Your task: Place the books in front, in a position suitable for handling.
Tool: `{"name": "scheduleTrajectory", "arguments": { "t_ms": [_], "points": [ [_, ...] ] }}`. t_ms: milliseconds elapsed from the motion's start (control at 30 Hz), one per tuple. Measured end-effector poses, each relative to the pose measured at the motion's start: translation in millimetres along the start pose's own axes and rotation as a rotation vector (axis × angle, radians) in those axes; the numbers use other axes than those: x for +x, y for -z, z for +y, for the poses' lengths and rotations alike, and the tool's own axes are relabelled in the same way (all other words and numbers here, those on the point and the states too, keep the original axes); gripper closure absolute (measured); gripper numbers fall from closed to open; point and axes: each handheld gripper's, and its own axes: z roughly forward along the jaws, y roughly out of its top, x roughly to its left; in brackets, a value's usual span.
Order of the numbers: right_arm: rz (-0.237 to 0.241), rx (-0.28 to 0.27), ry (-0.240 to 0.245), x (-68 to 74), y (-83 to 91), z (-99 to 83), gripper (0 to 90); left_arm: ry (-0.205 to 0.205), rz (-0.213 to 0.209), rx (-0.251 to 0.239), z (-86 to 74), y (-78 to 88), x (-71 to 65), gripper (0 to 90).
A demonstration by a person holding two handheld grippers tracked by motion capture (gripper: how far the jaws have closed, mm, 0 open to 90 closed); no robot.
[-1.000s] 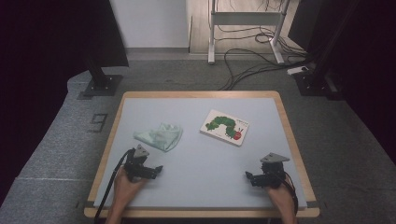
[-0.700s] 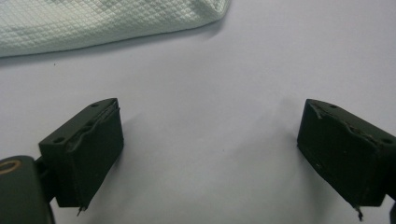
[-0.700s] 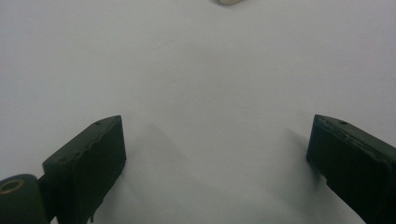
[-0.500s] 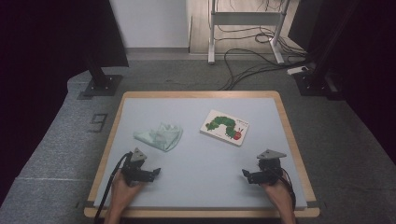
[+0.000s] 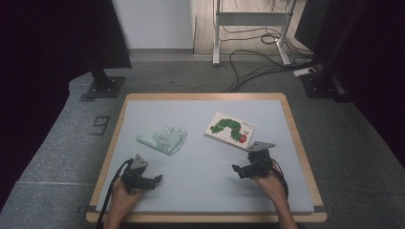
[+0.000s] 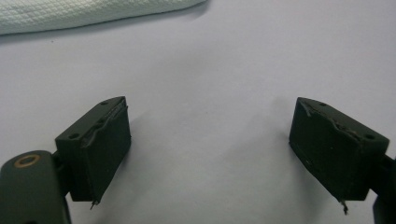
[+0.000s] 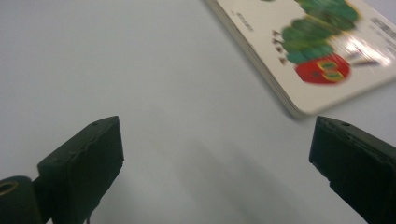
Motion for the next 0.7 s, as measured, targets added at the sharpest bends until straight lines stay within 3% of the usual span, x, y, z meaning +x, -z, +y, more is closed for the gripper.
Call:
{"name": "scheduleTrajectory", "arguments": {
  "t_ms": [167, 267, 400, 700],
  "points": [
    [0.037, 0.005, 0.056, 7.8, -17.7, 18.6, 0.4, -0.015, -0.013, 0.004, -1.0, 0.5, -0.9, 10.3],
    [0.047, 0.000, 0.066, 10.5, -24.3, 27.0, 0.4, -0.015, -0.015, 0.005, -1.0, 0.4, -0.8, 9.5],
    [0.080, 0.007, 0.104, 17.8, -40.8, 49.1, 0.3, -0.016, -0.011, 0.016, -0.2, -0.9, -1.4, 5.3],
    [0.128, 0.007, 0.127, 28.2, -67.1, 73.4, 0.0, -0.009, -0.004, 0.026, 0.3, -2.2, -1.2, 1.0]
  ]
}}
